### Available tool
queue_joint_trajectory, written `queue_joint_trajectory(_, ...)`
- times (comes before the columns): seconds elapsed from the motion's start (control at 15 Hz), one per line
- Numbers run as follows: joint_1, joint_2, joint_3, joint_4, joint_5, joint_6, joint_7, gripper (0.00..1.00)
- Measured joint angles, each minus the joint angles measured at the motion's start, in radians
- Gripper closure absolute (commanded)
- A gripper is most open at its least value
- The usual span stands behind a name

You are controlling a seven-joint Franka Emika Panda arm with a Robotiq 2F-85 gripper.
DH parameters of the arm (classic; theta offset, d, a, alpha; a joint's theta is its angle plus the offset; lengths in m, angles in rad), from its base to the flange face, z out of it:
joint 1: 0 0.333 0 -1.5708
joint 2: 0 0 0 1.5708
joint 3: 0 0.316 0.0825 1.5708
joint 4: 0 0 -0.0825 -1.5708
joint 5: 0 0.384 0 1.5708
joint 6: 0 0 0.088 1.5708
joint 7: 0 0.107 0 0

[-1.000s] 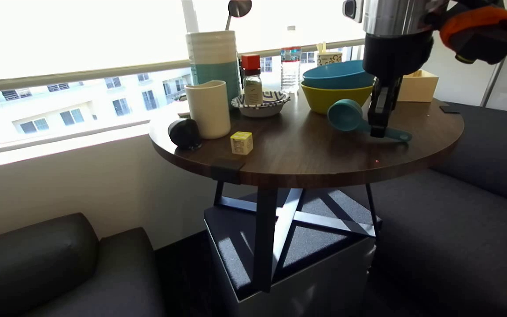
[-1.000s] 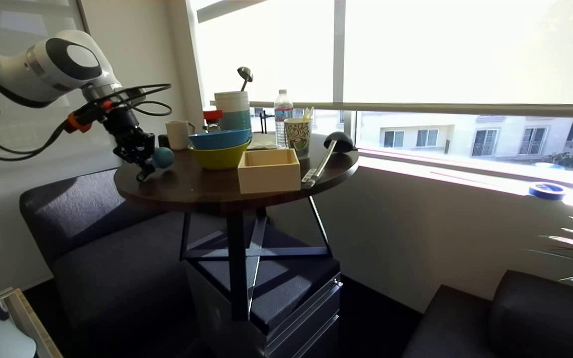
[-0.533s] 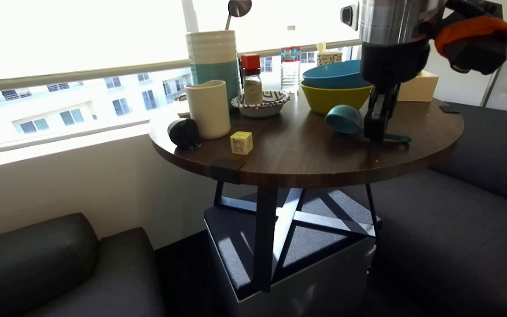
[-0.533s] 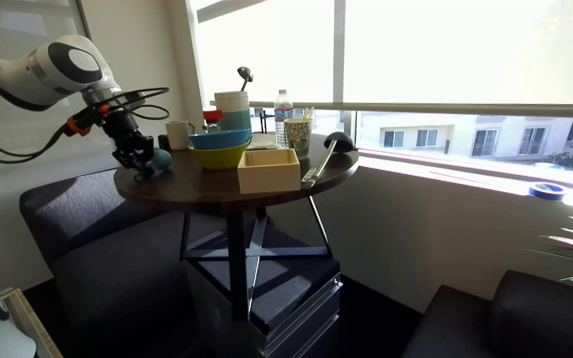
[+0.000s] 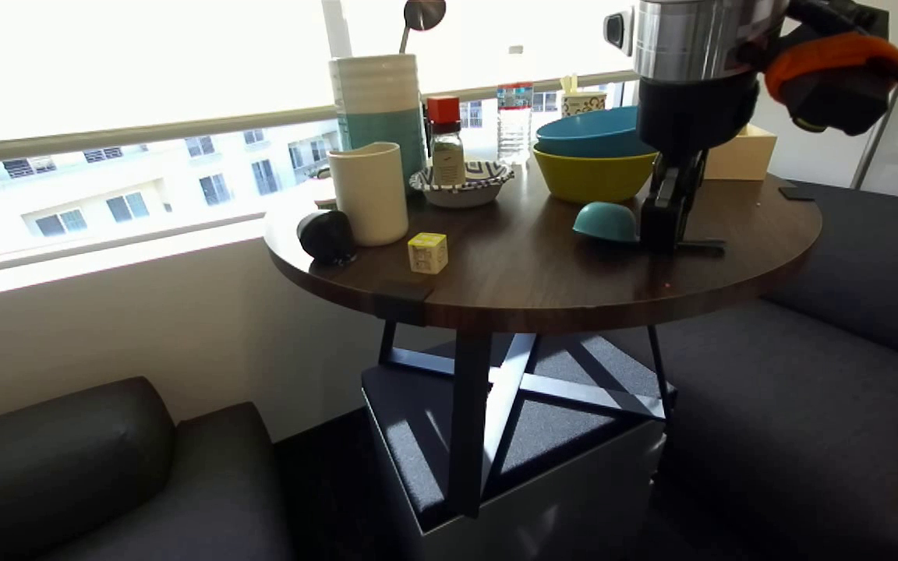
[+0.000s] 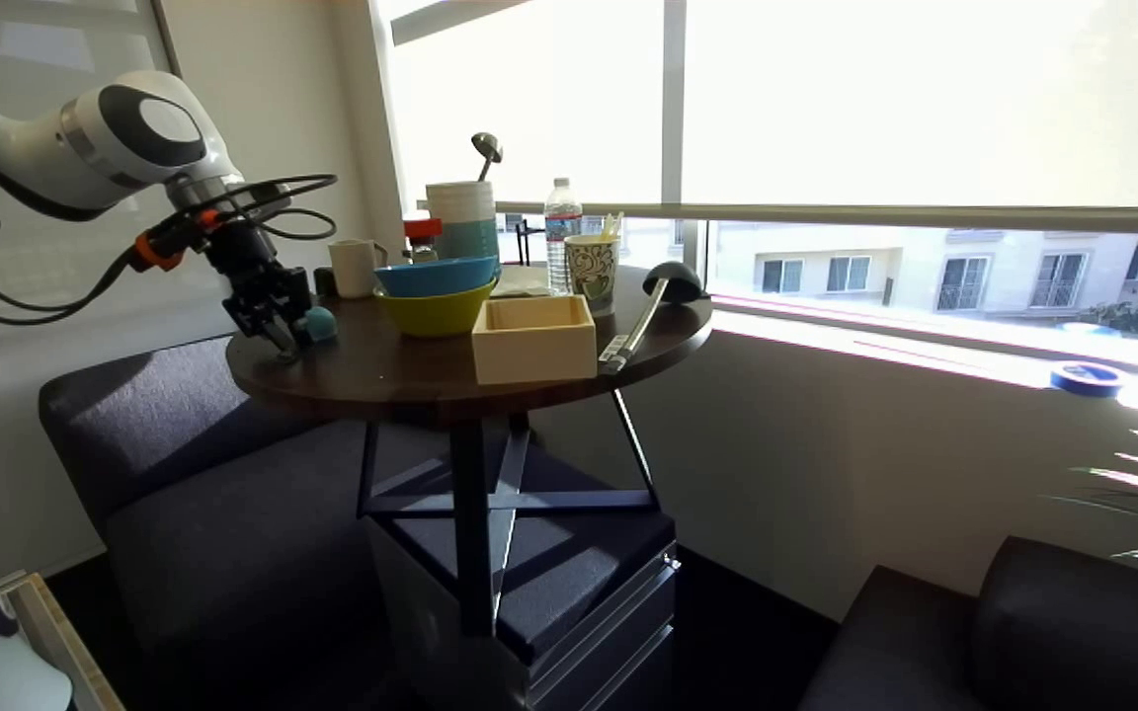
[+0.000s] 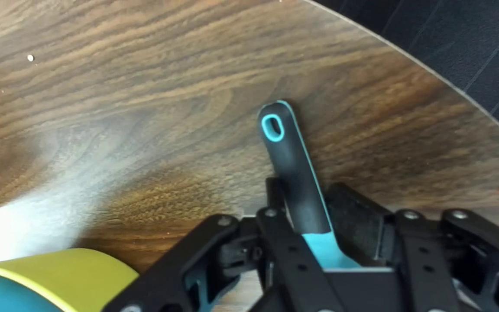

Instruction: Place the measuring cup upside down on the table.

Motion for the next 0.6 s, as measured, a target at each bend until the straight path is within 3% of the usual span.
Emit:
queue_joint_trajectory(0.33, -0.001, 0.0, -0.005, 0.006, 0.0, 0.0, 0.011, 0.0)
queue_joint_trajectory(0.6, 0.002, -0.001, -0.023, 0.037, 0.018, -0.006, 0.008, 0.0)
